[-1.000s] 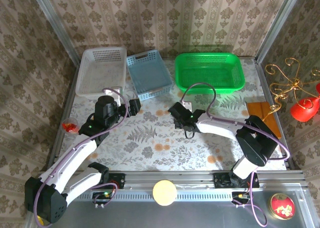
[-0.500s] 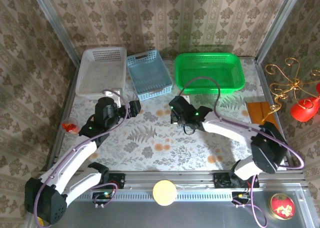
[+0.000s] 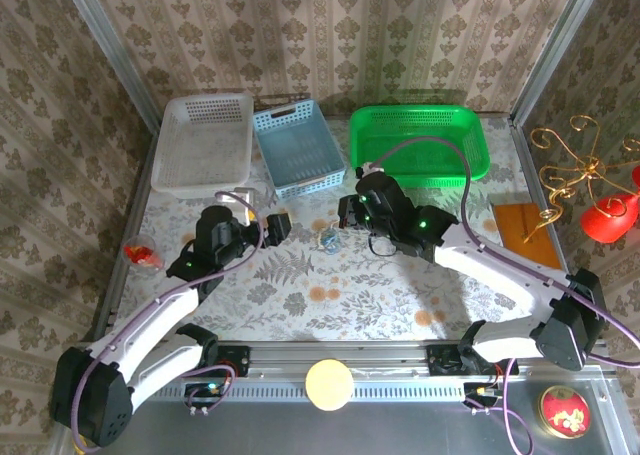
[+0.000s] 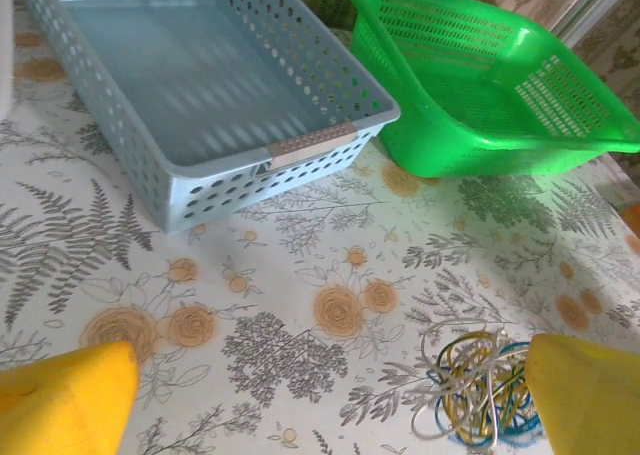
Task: Untangle the cables
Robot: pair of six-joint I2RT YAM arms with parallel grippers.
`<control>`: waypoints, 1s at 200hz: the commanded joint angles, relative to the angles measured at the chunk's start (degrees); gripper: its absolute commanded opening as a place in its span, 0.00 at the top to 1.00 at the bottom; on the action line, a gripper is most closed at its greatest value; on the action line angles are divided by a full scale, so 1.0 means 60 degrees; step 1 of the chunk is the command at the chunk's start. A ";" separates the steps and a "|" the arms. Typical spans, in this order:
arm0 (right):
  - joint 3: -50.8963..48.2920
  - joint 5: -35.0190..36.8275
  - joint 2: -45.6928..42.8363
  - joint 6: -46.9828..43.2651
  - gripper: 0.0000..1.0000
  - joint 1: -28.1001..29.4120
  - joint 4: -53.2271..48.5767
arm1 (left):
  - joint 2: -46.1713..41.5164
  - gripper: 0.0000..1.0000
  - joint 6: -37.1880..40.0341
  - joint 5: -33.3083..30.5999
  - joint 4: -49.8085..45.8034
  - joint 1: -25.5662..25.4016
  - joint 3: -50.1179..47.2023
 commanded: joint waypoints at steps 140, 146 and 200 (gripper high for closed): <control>0.0472 -0.0759 0.0331 -0.0093 1.00 -0.0231 0.0324 | 0.1794 0.00 0.1555 -0.0392 0.3223 -0.2043 -0.0801; 0.0468 -0.0757 0.0378 -0.0108 1.00 -0.0237 0.0322 | 0.1866 0.00 0.1570 -0.0360 0.3310 -0.2036 -0.0793; 0.0341 -0.0842 0.0895 -0.0175 1.00 -0.0430 0.0336 | 0.2605 0.00 0.1671 0.0292 0.4209 -0.2066 -0.0806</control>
